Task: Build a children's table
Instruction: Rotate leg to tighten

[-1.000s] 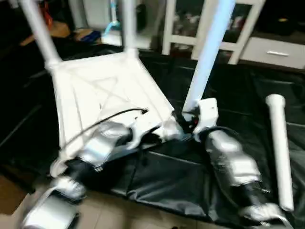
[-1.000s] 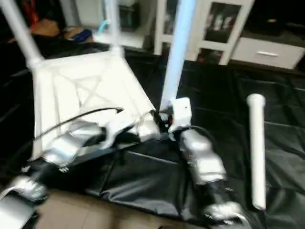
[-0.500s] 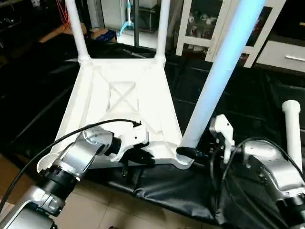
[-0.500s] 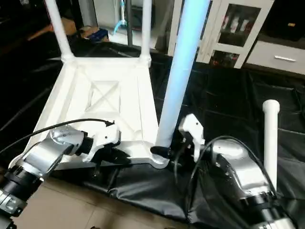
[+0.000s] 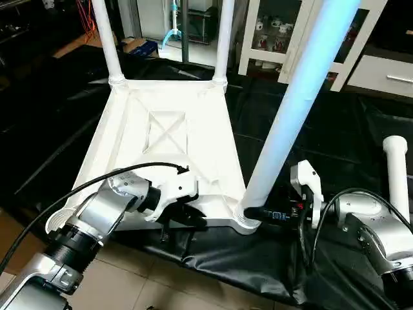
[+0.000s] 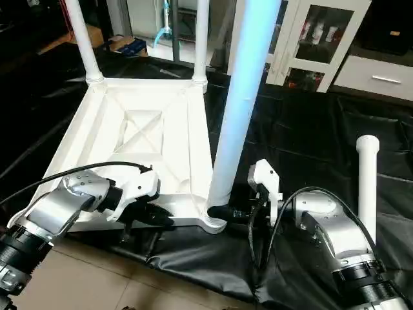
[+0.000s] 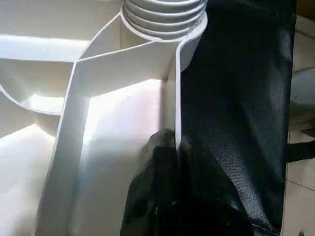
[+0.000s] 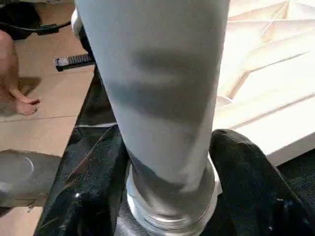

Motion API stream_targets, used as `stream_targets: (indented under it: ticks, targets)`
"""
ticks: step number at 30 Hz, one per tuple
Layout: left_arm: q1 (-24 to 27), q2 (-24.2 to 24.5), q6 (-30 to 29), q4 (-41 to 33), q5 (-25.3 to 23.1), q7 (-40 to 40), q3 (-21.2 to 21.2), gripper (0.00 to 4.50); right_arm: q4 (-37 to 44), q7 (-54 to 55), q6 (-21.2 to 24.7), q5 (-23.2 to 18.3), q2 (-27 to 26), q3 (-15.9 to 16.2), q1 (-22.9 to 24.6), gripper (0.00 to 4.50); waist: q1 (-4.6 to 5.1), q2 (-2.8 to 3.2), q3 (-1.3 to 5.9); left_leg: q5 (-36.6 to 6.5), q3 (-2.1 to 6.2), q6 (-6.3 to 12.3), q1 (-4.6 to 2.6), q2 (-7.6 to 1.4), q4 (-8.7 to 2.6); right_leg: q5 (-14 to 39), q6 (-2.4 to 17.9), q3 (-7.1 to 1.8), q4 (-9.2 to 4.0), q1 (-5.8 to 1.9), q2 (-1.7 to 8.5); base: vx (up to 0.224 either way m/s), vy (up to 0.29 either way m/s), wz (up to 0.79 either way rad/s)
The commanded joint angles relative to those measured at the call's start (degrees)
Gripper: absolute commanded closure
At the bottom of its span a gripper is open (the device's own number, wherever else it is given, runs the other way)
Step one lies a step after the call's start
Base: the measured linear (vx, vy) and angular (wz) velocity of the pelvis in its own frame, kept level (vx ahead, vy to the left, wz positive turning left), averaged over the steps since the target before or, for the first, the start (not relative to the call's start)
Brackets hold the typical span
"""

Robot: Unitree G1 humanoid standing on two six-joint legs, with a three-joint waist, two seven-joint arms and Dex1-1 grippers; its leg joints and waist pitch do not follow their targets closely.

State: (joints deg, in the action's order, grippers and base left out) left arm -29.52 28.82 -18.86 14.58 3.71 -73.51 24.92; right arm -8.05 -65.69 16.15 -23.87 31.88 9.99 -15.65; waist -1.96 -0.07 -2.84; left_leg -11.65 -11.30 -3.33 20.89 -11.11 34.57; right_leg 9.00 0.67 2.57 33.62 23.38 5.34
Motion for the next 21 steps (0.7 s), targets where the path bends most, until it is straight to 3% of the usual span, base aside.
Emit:
stream_targets:
  ticks: [1, 6, 9, 10, 13, 15, 16, 17, 19, 20, 21]
  targets:
    - [0.6, 0.7, -0.5, -2.3, 1.1, -4.2, 1.6, 4.5, -1.3, 0.9, 0.7, 0.3, 0.9, -1.7, 0.1, 2.19, 0.21, -0.38, 3.77, -9.3, 0.6, 3.84, -0.76, -1.96, -4.23, 11.6, 13.3, -1.75, -2.92, -2.61, 2.24, 0.0, 0.0, 0.0]
    - [0.6, 0.7, -0.8, -2.5, 1.2, -4.3, 1.7, 4.5, -1.8, 1.4, 0.5, 0.6, 0.3, -2.2, 0.1, 2.49, 0.26, -0.4, 3.78, -9.3, 0.62, 3.31, -0.73, -1.88, -4.23, 12.2, 12.8, -1.74, -2.95, -2.59, 2.17, 0.0, 0.0, 0.0]
    - [0.4, -0.1, -1.3, -2.1, 0.9, -3.2, 1.7, 4.5, -4.8, 7.8, -0.5, 2.5, -2.5, -4.0, -0.6, 2.54, 0.43, -0.37, 3.69, -10.0, 0.63, 2.96, -0.62, -1.81, -4.27, 13.5, 12.6, -1.73, -3.11, -2.44, 2.22, 0.0, 0.0, 0.0]
    - [-0.8, -2.2, -2.4, 0.0, -0.6, 1.0, 1.3, 4.5, -8.3, 15.9, -1.2, 6.1, -4.6, -4.5, -1.7, 2.54, 0.68, -0.43, 3.55, -10.9, 0.64, 2.16, -0.53, -1.83, -4.32, 15.1, 12.2, -1.77, -3.2, -2.32, 2.18, 0.0, 0.0, 0.0]
    - [-3.1, -6.2, -3.8, 4.1, -3.2, 8.3, 0.8, 4.5, -13.1, 27.5, -0.6, 10.1, -7.7, -5.1, -3.4, 2.57, 1.39, -0.65, 3.41, -14.4, 0.95, -0.36, -0.64, -1.52, -4.44, 21.9, 10.0, -1.66, -3.76, -2.18, 2.18, 0.0, 0.0, 0.0]
    - [-4.9, -9.2, -4.9, 6.9, -4.7, 13.6, 0.3, 4.5, -15.6, 36.6, 0.8, 11.5, -10.6, -6.5, -4.4, 2.58, 2.45, -0.55, 3.23, -17.1, 1.14, -1.63, -0.65, -1.26, -4.51, 25.7, 8.4, -1.59, -4.32, -1.83, 2.04, 0.0, 0.0, 0.0]
    - [-5.8, -10.8, -5.6, 8.4, -5.4, 16.5, -0.1, 4.5, -16.9, 41.5, 1.6, 12.1, -12.2, -7.4, -5.0, 2.58, 2.88, -0.65, 3.33, -18.1, 1.38, -1.83, -0.54, -1.19, -4.63, 27.1, 7.4, -1.45, -4.53, -1.97, 2.08, 0.0, 0.0, 0.0]
    - [-8.3, -15.7, -8.1, 12.7, -6.3, 25.5, -2.1, 4.5, -20.0, 55.2, 2.3, 14.4, -16.1, -9.7, -5.9, 2.58, 3.14, -0.71, 3.22, -18.5, 1.35, -2.03, -0.49, -1.15, -4.63, 27.8, 7.0, -1.43, -4.76, -1.82, 2.03, 0.0, 0.0, 0.0]
    - [-10.7, -20.8, -8.4, 16.8, -6.3, 34.0, -4.6, 4.5, -22.6, 66.5, 0.1, 15.3, -20.6, -12.0, -6.4, 2.59, 3.59, -0.58, 3.48, -19.8, 1.5, -2.78, -0.85, -0.77, -4.35, 29.9, 6.0, -1.18, -5.15, -1.39, 1.94, 0.0, 0.0, 0.0]
    - [-11.7, -22.7, -7.6, 18.4, -6.6, 36.8, -4.9, 4.5, -23.8, 70.7, -1.5, 16.3, -22.7, -12.1, -6.8, 2.6, 3.69, -0.84, 3.62, -20.2, 1.55, -2.52, -0.87, -0.73, -4.27, 30.4, 5.4, -1.03, -5.39, -1.38, 1.95, 0.0, 0.0, 0.0]
    - [-12.5, -24.4, -6.5, 20.0, -7.0, 39.3, -5.1, 4.5, -25.5, 74.0, -3.6, 17.2, -24.8, -11.8, -7.6, 2.6, 3.73, -0.67, 3.76, -19.8, 1.54, -2.1, -0.58, -0.66, -4.37, 29.2, 4.8, -1.04, -5.51, -1.44, 1.89, 0.0, 0.0, 0.0]
